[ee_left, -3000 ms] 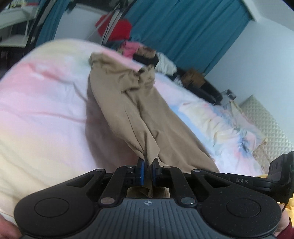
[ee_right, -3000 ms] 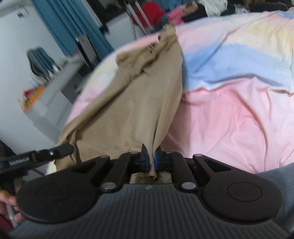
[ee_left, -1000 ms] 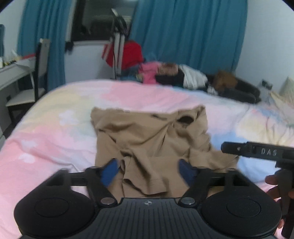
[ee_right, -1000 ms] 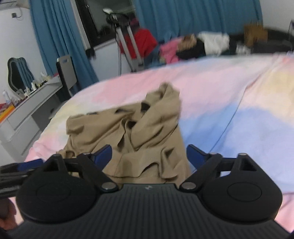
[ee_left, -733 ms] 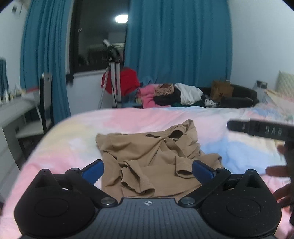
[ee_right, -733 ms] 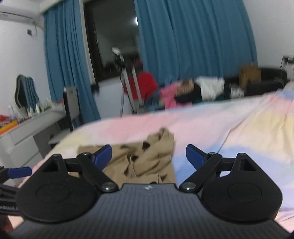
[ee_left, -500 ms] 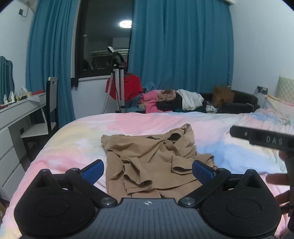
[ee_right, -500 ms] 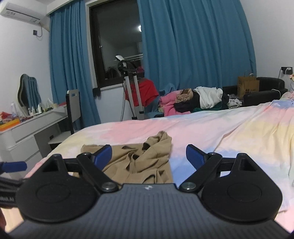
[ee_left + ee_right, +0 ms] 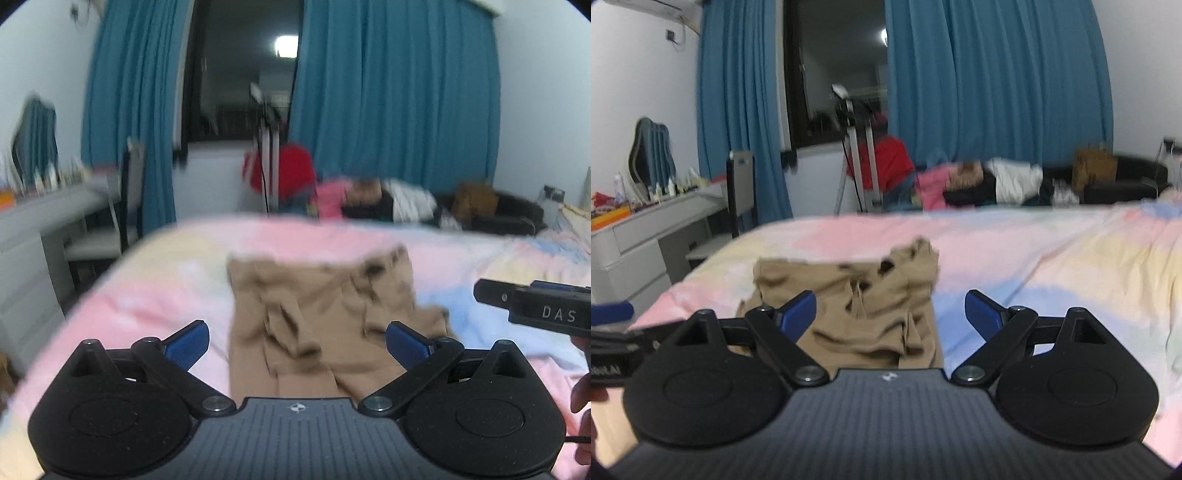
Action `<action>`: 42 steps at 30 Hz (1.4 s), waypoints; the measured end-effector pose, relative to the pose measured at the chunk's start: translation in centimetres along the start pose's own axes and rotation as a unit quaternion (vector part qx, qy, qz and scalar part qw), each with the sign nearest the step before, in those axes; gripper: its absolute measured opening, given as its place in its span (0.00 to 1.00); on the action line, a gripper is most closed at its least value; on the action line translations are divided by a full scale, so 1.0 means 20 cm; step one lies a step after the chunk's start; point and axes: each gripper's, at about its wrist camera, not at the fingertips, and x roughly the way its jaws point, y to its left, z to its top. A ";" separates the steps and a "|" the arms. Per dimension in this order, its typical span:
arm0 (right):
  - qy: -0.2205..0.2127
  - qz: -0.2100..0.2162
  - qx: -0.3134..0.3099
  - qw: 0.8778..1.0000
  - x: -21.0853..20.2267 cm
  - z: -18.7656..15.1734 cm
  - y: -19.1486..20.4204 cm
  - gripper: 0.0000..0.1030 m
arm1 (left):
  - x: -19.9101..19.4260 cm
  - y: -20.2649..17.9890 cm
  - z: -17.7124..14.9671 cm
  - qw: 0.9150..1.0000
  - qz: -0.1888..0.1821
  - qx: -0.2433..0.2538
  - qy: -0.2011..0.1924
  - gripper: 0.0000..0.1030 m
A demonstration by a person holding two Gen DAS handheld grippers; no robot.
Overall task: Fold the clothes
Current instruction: 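Grasp the folded shirt edges with both grippers and flip it over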
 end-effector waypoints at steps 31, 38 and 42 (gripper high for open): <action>0.268 0.085 0.458 0.844 0.22 -0.46 -0.33 0.70 | 0.36 0.41 -0.24 0.908 -0.108 -0.377 0.146 0.12; 0.263 0.113 0.523 0.803 0.29 -0.50 -0.36 0.87 | 0.35 0.44 -0.19 0.897 -0.155 -0.403 0.092 0.10; 0.249 0.105 0.551 0.789 0.31 -0.51 -0.39 0.84 | 0.31 0.44 -0.14 0.895 -0.173 -0.407 0.064 0.09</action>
